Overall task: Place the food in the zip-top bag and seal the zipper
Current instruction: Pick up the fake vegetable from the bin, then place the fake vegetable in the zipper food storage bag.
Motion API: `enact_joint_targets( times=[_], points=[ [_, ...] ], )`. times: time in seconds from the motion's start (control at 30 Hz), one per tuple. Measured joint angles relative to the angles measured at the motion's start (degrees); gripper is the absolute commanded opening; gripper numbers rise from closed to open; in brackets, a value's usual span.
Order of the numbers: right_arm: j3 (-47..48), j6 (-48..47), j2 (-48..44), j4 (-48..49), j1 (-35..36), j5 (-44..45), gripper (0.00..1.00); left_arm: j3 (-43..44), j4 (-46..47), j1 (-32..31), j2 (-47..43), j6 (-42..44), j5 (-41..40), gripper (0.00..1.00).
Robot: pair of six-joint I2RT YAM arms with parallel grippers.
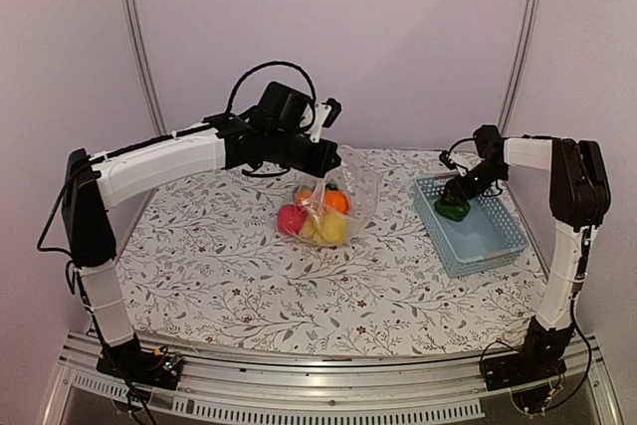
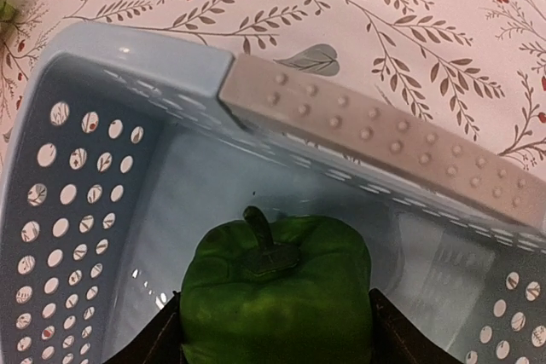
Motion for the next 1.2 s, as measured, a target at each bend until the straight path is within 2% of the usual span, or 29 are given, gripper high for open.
enact_joint_targets(
  times=[0.2, 0.53, 0.77, 0.93, 1.2],
  points=[
    [-4.3, 0.5, -7.7, -0.9, -1.7, -2.6, 0.53, 0.0, 0.0, -0.2, 0.1, 0.0, 0.0, 0.0],
    [-8.1, 1.4, -25.8, -1.7, 0.7, -18.6, 0.49, 0.3, 1.4, -0.7, 2.5, -0.9, 0.3, 0.0],
    [-8.0, 0.2, -29.9, -4.5, 7.8, -28.9, 0.49, 1.9, 2.3, -1.0, 3.9, -1.6, 0.8, 0.0],
    [-6.5, -0.3, -31.3, -5.9, 12.9, -31.4, 0.49, 4.5, 2.6, -1.0, 4.8, -1.8, 1.4, 0.0],
    [-2.9, -0.1, -32.4, -6.0, 16.8, -33.8, 0.49, 7.5, 2.6, -2.7, 4.8, -1.3, 0.9, 0.0]
  ],
)
